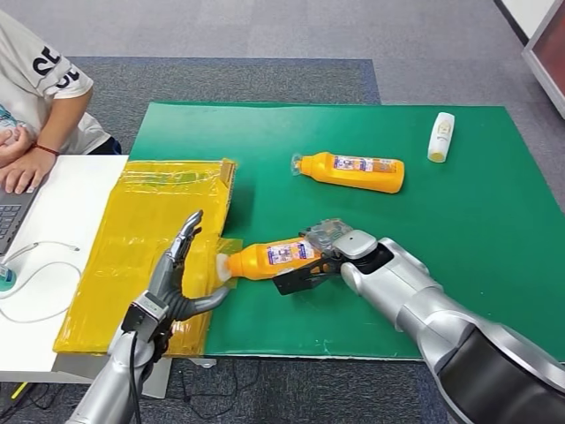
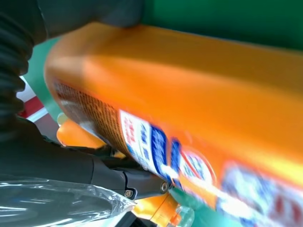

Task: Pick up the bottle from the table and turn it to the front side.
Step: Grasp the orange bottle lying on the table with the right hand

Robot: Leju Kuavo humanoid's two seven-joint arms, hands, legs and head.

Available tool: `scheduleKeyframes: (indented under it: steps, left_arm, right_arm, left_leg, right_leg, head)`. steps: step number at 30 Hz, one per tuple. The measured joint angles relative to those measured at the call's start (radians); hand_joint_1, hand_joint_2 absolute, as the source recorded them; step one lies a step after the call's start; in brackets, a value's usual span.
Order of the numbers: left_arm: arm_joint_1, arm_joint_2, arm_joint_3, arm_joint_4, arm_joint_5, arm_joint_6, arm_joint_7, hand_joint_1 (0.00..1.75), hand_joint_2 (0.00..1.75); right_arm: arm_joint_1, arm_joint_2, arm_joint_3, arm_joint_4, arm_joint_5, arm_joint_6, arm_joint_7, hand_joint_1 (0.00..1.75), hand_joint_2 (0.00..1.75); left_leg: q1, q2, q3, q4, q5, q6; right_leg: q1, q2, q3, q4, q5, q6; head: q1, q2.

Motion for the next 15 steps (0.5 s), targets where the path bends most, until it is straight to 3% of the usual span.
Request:
scheduleKeyframes:
  steps: [15]
  left_arm:
    - [-0.005,0.000,0.000,0.000,0.010,0.005,0.000,0.00,1.75]
  right_arm:
    - [0.012,-0.009,-0.049,0.002,-0.078,-0.073,-0.048,1.75,1.75]
  left_leg:
    - [0.000,0.000,0.000,0.000,0.000,0.000]
  right_leg:
    - [0.000,0.000,0.000,0.000,0.000,-0.001]
  head:
    - [0.000,0.000]
